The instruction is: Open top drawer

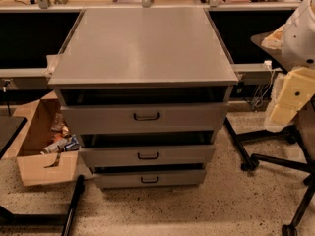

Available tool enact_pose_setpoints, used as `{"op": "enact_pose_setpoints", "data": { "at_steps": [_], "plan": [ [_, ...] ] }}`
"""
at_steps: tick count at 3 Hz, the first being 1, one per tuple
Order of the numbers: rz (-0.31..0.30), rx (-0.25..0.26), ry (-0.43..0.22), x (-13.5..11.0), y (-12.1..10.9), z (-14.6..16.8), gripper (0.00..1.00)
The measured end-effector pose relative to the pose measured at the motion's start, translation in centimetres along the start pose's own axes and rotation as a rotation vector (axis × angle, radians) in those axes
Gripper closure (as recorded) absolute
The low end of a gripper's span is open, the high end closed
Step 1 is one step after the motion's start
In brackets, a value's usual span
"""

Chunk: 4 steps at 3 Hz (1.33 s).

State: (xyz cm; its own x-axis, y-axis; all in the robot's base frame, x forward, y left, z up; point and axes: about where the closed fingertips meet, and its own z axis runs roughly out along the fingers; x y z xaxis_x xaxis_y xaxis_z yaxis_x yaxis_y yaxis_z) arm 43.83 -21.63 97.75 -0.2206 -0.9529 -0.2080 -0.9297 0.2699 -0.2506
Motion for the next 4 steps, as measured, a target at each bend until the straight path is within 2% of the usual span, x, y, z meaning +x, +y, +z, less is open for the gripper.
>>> {"op": "enact_pose_setpoints", "data": {
  "at_steps": [1, 2, 3, 4],
  "plan": [
    [0.0, 0.0, 0.0, 0.0, 0.0, 0.0, 0.0],
    [-0.115, -0.029, 0.001, -0.8, 0.4, 5.4, 0.0],
    [-0.263, -0.09, -0.002, -2.2, 2.4, 12.8, 0.0],
    [-0.347, -0.182, -0.013, -2.8, 4.7, 21.2, 0.0]
  ]
}}
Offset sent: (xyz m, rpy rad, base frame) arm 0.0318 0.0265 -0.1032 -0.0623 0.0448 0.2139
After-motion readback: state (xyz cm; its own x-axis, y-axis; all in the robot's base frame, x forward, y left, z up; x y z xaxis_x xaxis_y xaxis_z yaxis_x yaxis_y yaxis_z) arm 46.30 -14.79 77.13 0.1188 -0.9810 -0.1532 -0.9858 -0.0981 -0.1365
